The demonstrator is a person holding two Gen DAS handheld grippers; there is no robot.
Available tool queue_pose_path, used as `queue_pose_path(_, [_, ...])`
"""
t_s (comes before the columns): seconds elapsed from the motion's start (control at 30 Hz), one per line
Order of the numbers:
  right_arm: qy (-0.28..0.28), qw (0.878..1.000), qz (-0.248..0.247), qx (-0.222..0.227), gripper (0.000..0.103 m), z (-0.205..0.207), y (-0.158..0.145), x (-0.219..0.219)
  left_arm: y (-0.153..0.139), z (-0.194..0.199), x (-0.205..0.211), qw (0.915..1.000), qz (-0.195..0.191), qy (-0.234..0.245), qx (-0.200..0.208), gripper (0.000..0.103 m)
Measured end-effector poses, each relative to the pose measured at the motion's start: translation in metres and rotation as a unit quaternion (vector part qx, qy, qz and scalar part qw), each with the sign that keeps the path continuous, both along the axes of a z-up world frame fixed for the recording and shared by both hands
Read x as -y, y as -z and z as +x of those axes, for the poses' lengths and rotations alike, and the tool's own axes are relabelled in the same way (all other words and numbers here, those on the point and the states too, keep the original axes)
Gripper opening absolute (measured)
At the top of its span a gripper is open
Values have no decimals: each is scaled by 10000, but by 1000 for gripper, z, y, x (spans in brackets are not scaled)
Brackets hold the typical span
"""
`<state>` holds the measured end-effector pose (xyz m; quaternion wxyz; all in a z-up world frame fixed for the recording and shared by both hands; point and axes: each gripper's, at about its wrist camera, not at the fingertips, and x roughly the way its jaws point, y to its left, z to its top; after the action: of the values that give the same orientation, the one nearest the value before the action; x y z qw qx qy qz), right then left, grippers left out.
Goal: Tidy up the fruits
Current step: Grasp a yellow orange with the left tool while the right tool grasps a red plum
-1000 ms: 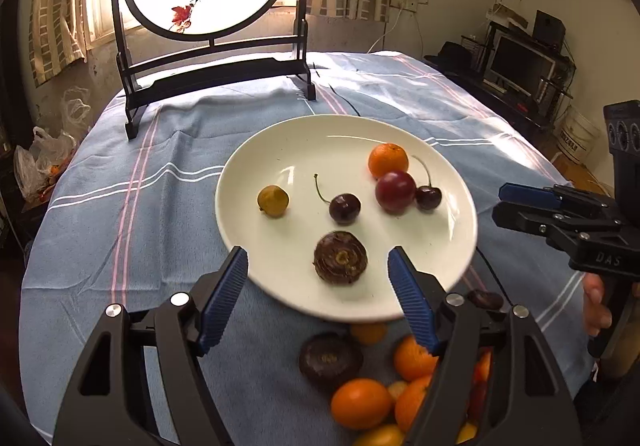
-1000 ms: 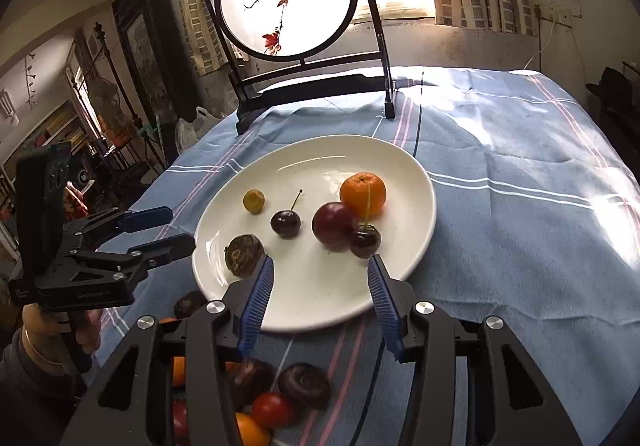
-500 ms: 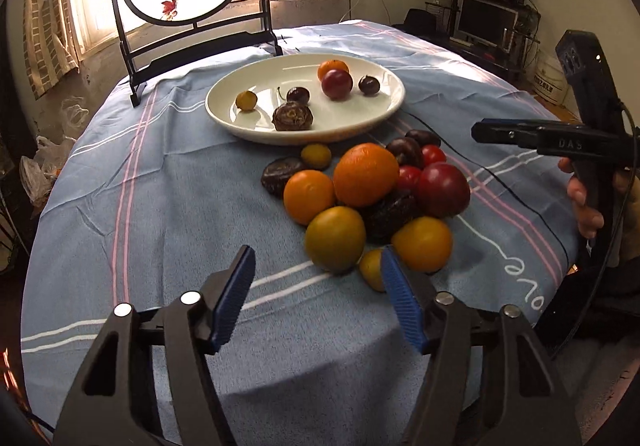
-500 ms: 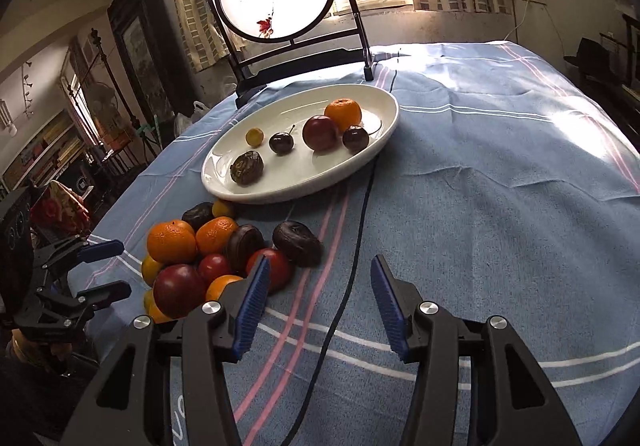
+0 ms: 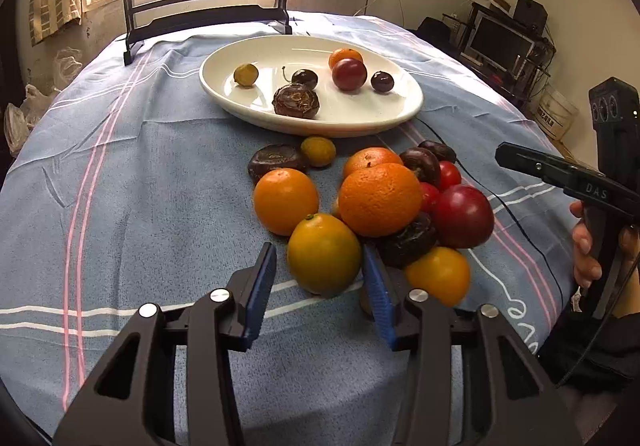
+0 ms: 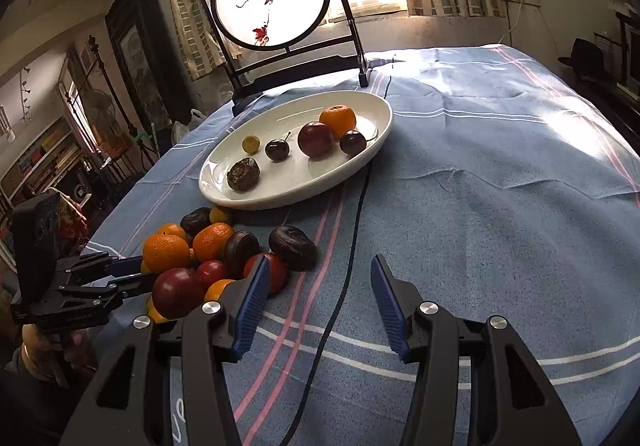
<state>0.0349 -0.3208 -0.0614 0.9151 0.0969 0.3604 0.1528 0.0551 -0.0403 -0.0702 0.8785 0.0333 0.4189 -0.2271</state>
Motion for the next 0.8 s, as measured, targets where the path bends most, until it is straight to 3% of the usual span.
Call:
queue_pose_path(0.13, [-32,10000,-27,3,52,0,0,-1,3,4,7,10000,41,-33,74,44])
queue_pose_path(0.2, [-78,10000,-29,-22,52,0,1,-2,3,3,9,10000,33,9,93,36])
queue_pose_path(0.4, [-397,9989,-228,-55,52,-4,1,-16,-13,-13,-9,9997,-139,-81,203,36])
queue_pose_path(0.5, [-769,9966,-288,-106,52,-15,1,-38,-23,-20,-28,9991,-234,-247,243,36])
queue_pose_path(0.7, [-1297,9873,-804,444,52,-36,-19,-90,-29,-21,-54,9977,-240,-562,289,36])
queue_pose_path(0.8, [-1340,9869,-857,268,52,-26,-14,-102,-27,-21,-57,9973,-285,-599,299,36])
